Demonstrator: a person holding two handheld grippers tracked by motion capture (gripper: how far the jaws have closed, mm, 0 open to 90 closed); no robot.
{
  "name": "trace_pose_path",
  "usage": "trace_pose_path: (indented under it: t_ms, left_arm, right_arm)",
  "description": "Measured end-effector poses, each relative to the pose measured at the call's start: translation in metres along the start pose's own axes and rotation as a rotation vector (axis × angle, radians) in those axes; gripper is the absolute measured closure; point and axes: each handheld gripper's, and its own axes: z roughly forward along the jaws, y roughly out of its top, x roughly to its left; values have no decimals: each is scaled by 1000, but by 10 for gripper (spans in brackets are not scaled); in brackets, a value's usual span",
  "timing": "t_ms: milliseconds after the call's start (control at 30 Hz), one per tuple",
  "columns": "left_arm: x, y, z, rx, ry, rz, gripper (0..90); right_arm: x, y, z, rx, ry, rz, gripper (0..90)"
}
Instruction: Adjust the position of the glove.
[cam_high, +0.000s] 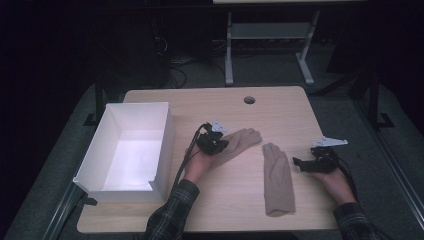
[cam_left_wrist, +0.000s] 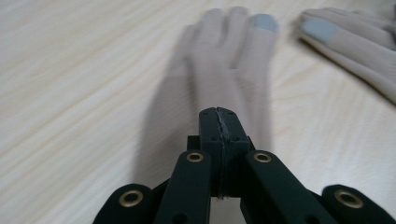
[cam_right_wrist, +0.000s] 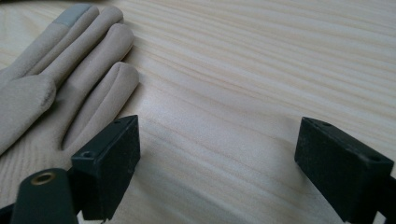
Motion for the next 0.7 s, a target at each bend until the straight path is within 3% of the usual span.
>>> trace_pose_path:
  t_ms: [133,233,367,467,700]
  left_arm:
    - [11,-7,-4,12,46,-22,896]
    - [15,-12,-2,38,72,-15,896]
    - [18,-21,7,80,72,-24,896]
    - [18,-24,6,67,65,-41,896]
    - [9,-27,0,98,49,-19,896]
  right_arm:
    - [0,0,0,0,0,0,138]
    - [0,0,0,0,-1,2,138]
    - [0,0,0,0,-1,2,138]
    - [0,0,0,-1,-1,3,138]
    - [0,0,0,0,-1,1,139]
